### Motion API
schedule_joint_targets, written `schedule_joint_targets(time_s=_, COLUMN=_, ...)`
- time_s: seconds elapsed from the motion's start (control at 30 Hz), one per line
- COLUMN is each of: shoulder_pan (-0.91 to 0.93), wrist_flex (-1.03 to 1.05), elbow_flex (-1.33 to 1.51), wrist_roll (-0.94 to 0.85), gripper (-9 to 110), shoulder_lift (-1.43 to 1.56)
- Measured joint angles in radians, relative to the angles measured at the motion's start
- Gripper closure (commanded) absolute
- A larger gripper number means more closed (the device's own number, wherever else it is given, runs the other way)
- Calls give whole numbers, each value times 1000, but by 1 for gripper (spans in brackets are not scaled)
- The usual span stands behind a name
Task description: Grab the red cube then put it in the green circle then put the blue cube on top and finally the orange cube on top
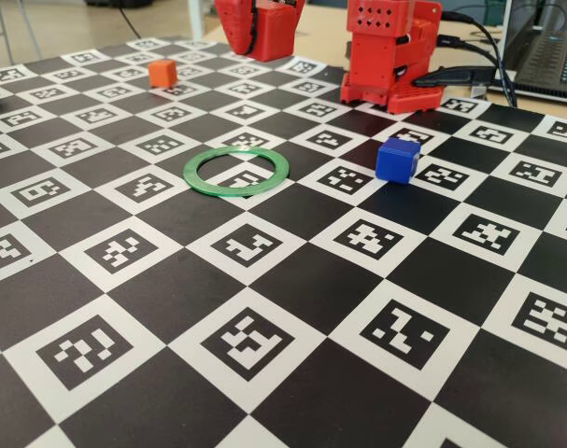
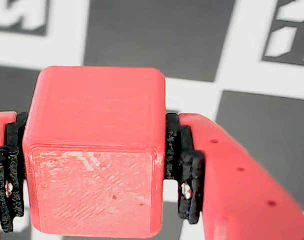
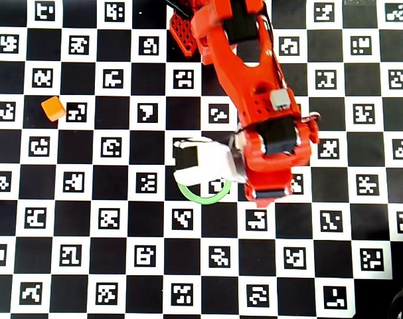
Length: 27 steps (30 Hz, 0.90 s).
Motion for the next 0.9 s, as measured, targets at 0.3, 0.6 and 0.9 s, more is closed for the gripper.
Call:
schedule_joint_targets(time_s=0.3, shoulder_pan=77, wrist_flex=-81, elbow_flex=172, wrist_roll=-87, gripper=97, shoulder_lift=46)
schedule_joint_targets(time_s=0.6, shoulder_pan=163, wrist_flex=-193, elbow_flex=362, wrist_roll=-150, gripper=98, shoulder_lift=140)
schedule_joint_targets(time_s=0.9, shoulder_pan=178, wrist_flex=-330, elbow_flex=583, wrist_roll=-167, gripper=98, shoulder_lift=299)
